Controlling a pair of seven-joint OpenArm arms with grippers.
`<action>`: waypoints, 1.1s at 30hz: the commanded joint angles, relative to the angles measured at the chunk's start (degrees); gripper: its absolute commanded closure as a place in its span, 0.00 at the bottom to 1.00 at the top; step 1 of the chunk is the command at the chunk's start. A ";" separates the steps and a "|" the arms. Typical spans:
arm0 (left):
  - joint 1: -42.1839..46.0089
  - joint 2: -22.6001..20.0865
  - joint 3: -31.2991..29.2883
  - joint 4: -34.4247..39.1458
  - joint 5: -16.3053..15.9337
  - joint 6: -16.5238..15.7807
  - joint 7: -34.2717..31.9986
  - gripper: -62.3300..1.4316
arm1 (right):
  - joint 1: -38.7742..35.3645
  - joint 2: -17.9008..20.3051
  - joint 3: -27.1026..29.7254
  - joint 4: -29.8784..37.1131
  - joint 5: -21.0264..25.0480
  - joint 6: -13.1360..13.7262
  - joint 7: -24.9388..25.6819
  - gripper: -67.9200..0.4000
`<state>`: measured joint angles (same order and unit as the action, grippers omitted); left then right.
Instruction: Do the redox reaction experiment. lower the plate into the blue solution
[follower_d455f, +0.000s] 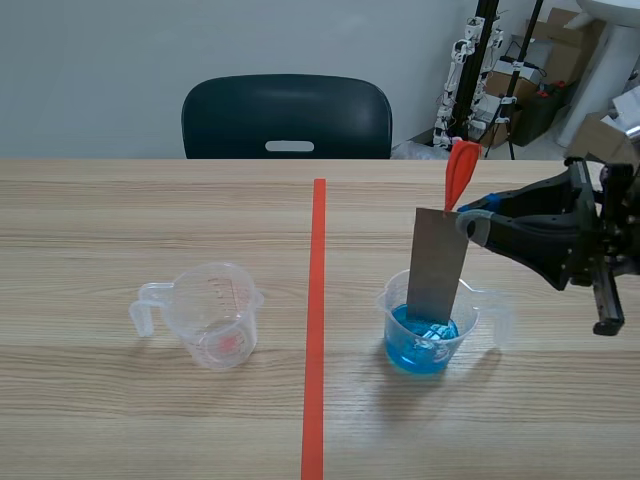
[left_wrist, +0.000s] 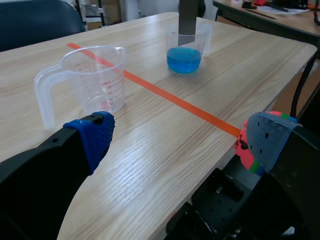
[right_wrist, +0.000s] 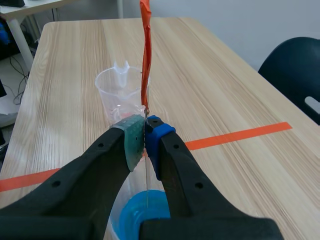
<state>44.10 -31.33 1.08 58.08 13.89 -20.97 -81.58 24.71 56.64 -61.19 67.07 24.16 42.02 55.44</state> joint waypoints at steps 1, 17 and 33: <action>-0.50 1.86 0.13 1.31 0.11 0.92 -1.84 0.11 | 0.68 -0.15 0.92 -0.39 -0.31 0.70 1.77 0.99; -7.04 8.63 0.17 -3.50 0.46 5.18 -6.71 0.11 | -1.16 -5.11 0.92 -9.14 -9.73 -3.34 9.88 0.99; -9.44 10.54 2.34 -4.72 2.49 5.22 -7.45 0.11 | -1.57 -10.95 0.92 -18.01 -13.27 -6.73 15.39 0.99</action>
<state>34.68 -20.34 3.01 52.69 16.51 -15.64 -86.41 22.52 45.30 -60.75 48.23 11.33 35.33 70.37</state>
